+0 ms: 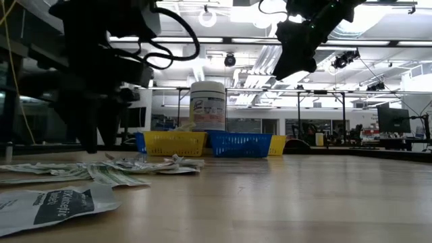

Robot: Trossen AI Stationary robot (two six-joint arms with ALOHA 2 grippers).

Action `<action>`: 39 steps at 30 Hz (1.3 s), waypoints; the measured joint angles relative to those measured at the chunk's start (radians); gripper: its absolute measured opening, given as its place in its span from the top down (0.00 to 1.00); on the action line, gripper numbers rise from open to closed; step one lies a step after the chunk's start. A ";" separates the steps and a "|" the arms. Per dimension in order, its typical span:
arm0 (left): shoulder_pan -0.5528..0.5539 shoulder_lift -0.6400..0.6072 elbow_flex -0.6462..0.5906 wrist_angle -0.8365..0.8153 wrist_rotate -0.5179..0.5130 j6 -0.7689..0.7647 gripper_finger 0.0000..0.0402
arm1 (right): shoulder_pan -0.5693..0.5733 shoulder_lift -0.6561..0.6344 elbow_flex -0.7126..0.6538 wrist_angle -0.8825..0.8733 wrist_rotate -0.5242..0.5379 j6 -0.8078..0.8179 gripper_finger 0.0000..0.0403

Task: Pick & Place First Aid Supplies
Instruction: Put the black towelette pack into the right blue bin

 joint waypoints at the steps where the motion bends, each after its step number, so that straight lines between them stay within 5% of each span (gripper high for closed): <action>1: 0.000 0.007 0.000 0.009 -0.004 0.001 0.52 | 0.000 0.000 0.000 -0.002 0.000 0.000 0.69; 18: 0.000 0.049 0.001 0.080 -0.056 0.056 0.54 | 0.000 0.000 0.000 -0.009 0.008 -0.048 0.69; 28: -0.002 0.103 0.005 0.085 -0.028 0.053 0.69 | 0.000 0.000 0.000 -0.022 0.014 -0.079 0.69; 39: -0.001 0.101 0.010 0.048 -0.056 0.049 0.98 | 0.000 0.000 0.000 -0.030 0.015 -0.105 0.69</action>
